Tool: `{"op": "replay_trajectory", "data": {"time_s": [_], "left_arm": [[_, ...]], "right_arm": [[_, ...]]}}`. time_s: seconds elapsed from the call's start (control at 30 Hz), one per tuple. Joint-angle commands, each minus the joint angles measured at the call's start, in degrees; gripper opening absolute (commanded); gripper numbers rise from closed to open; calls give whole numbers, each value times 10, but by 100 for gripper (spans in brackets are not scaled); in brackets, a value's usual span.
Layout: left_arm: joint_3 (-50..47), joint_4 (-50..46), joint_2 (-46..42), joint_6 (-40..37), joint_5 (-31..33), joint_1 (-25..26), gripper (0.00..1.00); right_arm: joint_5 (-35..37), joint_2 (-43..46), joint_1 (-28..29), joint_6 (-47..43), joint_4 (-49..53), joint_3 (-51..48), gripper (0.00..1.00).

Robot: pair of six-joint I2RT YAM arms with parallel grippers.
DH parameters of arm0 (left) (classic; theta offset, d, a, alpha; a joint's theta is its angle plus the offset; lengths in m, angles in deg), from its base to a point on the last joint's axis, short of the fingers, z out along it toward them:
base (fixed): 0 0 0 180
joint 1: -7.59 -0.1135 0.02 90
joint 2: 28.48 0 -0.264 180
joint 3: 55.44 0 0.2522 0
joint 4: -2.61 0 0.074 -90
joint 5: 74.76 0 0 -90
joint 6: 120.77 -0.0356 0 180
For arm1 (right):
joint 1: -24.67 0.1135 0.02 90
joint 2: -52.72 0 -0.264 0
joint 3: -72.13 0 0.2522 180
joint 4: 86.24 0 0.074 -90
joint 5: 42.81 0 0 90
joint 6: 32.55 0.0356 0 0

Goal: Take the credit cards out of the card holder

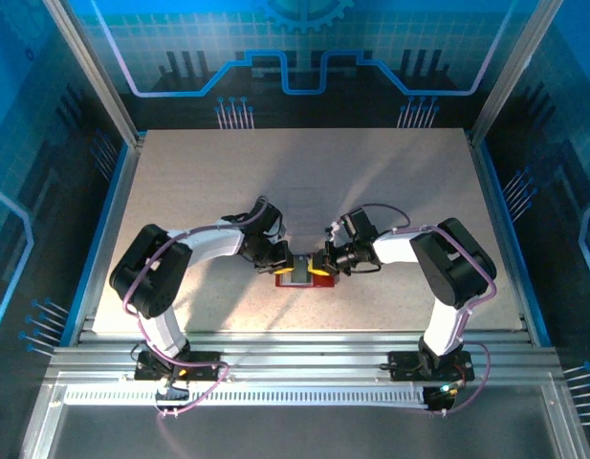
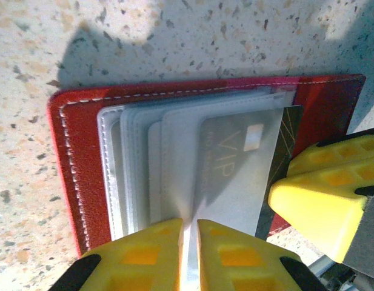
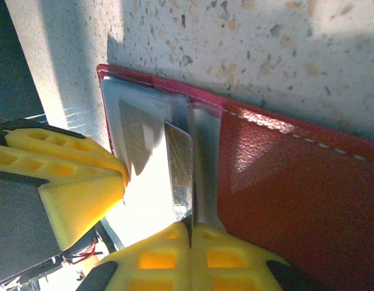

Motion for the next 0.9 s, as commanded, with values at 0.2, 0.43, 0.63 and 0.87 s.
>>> {"op": "replay_trajectory", "data": {"time_s": [0.2, 0.43, 0.63, 0.87], "left_arm": [[22, -48, 24, -20, 28, -4, 21], [22, -53, 34, -20, 28, -3, 21], [21, -51, 37, -19, 26, -3, 21], [23, -52, 38, -19, 24, -3, 21]], "right_arm": [[8, 14, -7, -6, 32, 1, 6], [16, 24, -7, -18, 51, 4, 6], [26, 30, -8, -29, 72, 6, 6], [33, 35, -11, -35, 81, 4, 6]]}}
